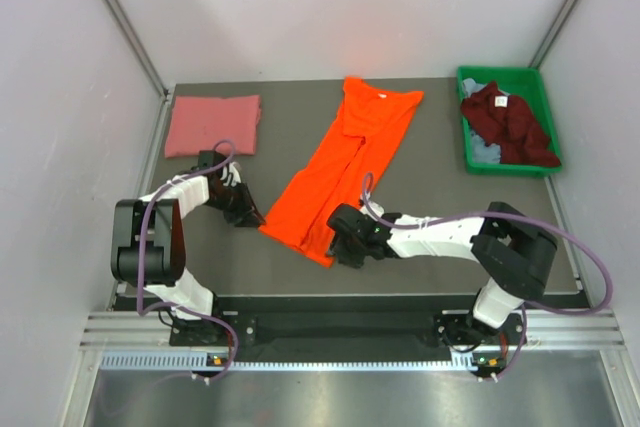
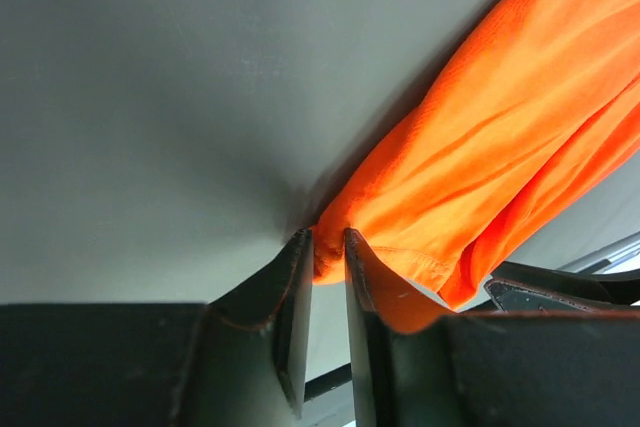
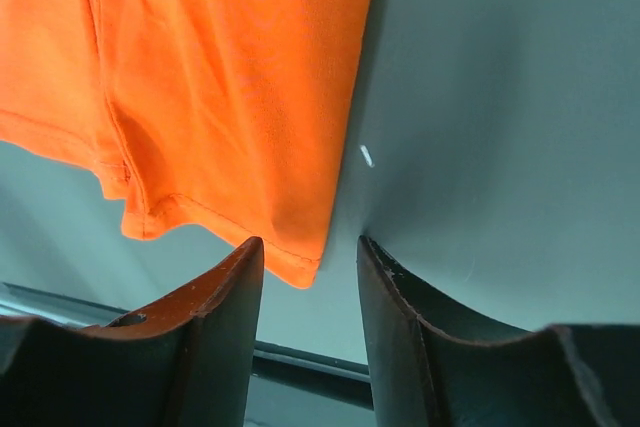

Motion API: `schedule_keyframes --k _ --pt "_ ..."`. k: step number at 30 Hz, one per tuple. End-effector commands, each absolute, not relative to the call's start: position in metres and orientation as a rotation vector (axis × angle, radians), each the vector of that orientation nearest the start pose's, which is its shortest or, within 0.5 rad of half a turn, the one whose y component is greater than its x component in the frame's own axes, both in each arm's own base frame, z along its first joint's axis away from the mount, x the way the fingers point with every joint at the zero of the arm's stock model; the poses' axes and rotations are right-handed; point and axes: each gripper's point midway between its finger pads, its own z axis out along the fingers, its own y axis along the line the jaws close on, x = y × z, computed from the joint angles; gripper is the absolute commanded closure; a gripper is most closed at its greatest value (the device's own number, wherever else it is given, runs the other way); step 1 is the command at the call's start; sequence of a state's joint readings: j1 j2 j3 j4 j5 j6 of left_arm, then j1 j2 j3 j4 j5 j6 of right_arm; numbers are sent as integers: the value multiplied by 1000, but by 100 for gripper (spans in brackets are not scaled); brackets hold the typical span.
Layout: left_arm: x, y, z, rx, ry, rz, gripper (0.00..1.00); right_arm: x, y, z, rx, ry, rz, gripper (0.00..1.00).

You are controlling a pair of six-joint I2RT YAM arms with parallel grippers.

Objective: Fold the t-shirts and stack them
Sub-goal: Fold the tshirt

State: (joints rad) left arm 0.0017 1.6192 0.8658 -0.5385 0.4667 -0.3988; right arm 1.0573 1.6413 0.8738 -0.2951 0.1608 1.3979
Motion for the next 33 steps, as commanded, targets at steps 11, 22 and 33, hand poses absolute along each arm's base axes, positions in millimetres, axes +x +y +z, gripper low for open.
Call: schedule_keyframes --k 11,22,33 --pt "270 -93 29 -501 2826 -753 100 172 336 26 492 2692 537 72" --pt "259 -103 29 -497 2839 -783 100 177 327 31 409 2640 526 100" --pt "211 -142 36 -570 2860 -810 100 159 272 31 249 2632 394 100"
